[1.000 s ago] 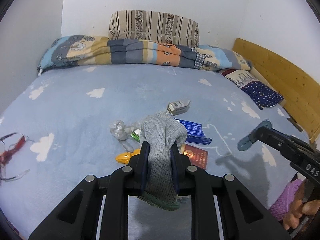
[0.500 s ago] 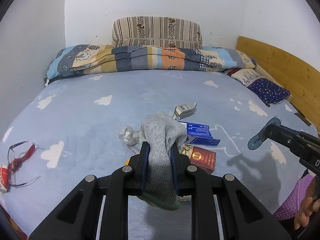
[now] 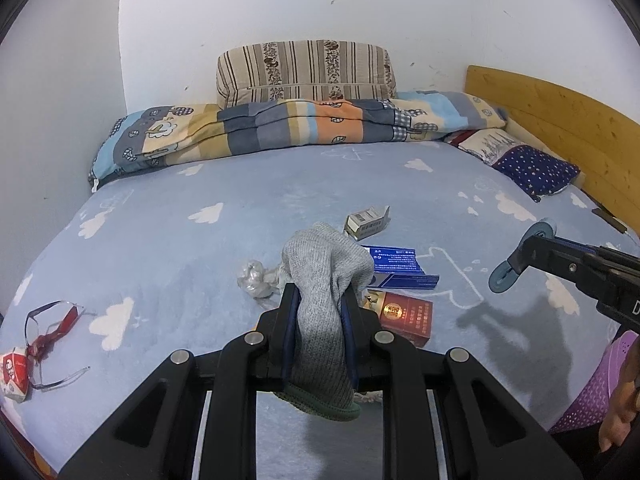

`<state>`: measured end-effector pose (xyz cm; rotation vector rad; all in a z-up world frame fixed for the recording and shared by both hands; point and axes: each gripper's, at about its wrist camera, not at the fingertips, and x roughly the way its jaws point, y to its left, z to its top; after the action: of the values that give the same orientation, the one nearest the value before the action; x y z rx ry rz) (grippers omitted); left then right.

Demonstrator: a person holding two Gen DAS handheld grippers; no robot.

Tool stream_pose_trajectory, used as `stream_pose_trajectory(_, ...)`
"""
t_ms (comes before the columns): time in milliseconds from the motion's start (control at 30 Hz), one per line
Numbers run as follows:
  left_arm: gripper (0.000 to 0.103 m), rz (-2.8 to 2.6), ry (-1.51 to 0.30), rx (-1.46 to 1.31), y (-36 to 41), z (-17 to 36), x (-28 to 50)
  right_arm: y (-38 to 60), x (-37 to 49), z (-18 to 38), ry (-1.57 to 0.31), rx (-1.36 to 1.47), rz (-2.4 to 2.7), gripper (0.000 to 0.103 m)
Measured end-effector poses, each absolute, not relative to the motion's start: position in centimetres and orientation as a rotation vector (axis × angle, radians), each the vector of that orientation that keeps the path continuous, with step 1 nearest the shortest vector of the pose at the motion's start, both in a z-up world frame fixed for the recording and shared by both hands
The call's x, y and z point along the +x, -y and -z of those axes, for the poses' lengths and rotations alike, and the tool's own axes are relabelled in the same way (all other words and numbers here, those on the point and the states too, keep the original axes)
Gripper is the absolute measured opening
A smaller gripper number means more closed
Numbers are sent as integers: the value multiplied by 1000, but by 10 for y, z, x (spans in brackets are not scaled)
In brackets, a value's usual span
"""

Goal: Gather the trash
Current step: 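Lift the grey sock and tape roll above the bed with both tools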

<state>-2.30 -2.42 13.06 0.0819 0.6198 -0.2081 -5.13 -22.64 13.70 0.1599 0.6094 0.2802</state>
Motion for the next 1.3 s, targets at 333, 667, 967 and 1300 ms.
stream_pose_trajectory(333, 19, 210, -618, 83, 26, -131, -24, 224, -52, -136, -605, 161, -281, 26)
stream_pose_trajectory(667, 19, 219, -618, 92, 30, -131, -25, 221, -48, -134, -617, 178, -290, 26)
stream_pose_trajectory(967, 19, 244, -621, 97, 33, -133, -23, 223, -49, -136, -610, 199, -287, 26)
stream_pose_trajectory(1300, 19, 274, -619, 122, 45, -130, -25, 229, -53, -138, -603, 237, -283, 26)
